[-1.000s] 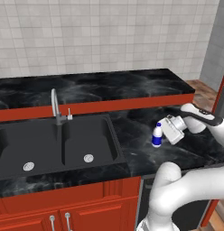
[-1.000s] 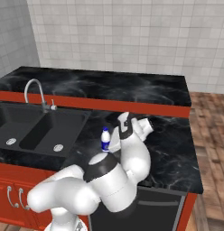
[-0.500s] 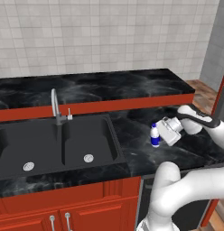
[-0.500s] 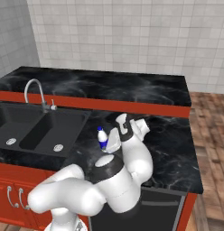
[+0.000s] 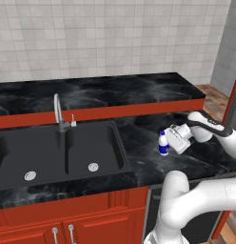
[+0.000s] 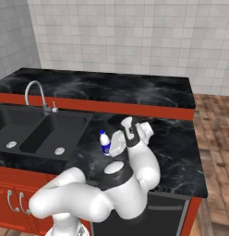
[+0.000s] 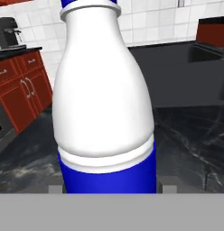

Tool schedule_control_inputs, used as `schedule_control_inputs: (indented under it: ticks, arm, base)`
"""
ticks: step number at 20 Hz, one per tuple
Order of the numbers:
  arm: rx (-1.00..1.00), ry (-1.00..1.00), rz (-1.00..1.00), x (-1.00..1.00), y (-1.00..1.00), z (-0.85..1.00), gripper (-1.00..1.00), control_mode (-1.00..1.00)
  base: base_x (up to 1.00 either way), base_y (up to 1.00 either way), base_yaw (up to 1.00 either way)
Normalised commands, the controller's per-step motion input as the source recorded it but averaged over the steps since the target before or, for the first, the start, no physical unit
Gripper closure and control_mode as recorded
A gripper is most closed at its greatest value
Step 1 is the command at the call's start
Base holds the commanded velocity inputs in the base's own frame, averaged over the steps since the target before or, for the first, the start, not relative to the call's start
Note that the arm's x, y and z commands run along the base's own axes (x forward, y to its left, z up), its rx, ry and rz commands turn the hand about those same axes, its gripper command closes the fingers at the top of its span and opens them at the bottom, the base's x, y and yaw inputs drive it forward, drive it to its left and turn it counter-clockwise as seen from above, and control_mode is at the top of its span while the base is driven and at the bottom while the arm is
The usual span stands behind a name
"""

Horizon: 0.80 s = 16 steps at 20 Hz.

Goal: Pick the bottled water from the counter and place it in the open cabinet.

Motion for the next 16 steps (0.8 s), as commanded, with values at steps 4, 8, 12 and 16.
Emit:
schedule_control_inputs:
  ticks: [4, 8, 12, 16]
  arm:
    - [0.0, 0.01, 0.0, 0.0, 0.0, 0.02, 1.0, -1.0]
    - [0.08, 0.16, -0.03, 0.0, -0.09, 0.59, 1.0, -1.0]
    - [0.16, 0.2, -0.16, -0.01, -0.03, 0.99, 1.0, -1.0]
    - [0.15, 0.11, -0.22, -0.21, 0.0, 1.0, 1.0, -1.0]
  base:
    - [0.0, 0.0, 0.0]
    - [0.0, 0.0, 0.0]
    - [0.0, 0.0, 0.0]
    - [0.0, 0.0, 0.0]
